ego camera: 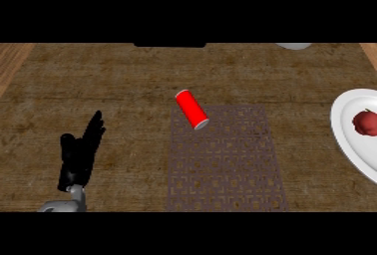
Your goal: Pick the bell pepper from the placemat and place it in the plate
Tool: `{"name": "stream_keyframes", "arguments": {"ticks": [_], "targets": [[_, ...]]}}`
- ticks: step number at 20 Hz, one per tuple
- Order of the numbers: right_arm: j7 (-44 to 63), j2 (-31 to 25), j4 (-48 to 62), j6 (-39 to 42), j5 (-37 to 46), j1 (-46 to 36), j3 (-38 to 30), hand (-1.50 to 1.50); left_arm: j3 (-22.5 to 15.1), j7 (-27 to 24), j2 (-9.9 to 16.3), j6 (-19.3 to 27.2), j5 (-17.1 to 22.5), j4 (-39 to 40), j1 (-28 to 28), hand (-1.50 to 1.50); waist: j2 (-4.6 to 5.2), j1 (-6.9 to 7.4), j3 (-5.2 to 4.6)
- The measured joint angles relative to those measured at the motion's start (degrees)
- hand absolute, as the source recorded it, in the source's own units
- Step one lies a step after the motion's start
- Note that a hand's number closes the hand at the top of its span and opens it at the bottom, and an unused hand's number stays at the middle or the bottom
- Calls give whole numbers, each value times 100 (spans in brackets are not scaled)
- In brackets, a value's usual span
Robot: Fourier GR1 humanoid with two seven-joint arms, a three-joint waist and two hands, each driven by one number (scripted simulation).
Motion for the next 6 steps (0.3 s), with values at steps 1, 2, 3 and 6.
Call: {"name": "stream_keyframes", "arguments": {"ticks": [1, 2, 3, 6], "targets": [[3, 17, 2, -55, 0, 12, -1, -150, -24, -9, -21, 12, -32, 63, -35, 0, 2, -2, 0], [11, -4, 8, -63, -14, 29, -16, -150, -13, -67, -29, 22, -37, 110, -40, 0, 5, 0, 3], [5, -32, 14, -51, -20, 67, -24, -150, -30, -120, -48, 23, -50, 144, -28, 0, 5, -1, 3], [55, -75, 17, -121, -39, 95, -46, -150, -38, -181, -47, -5, -45, 140, 31, 0, 2, 16, 6]]}}
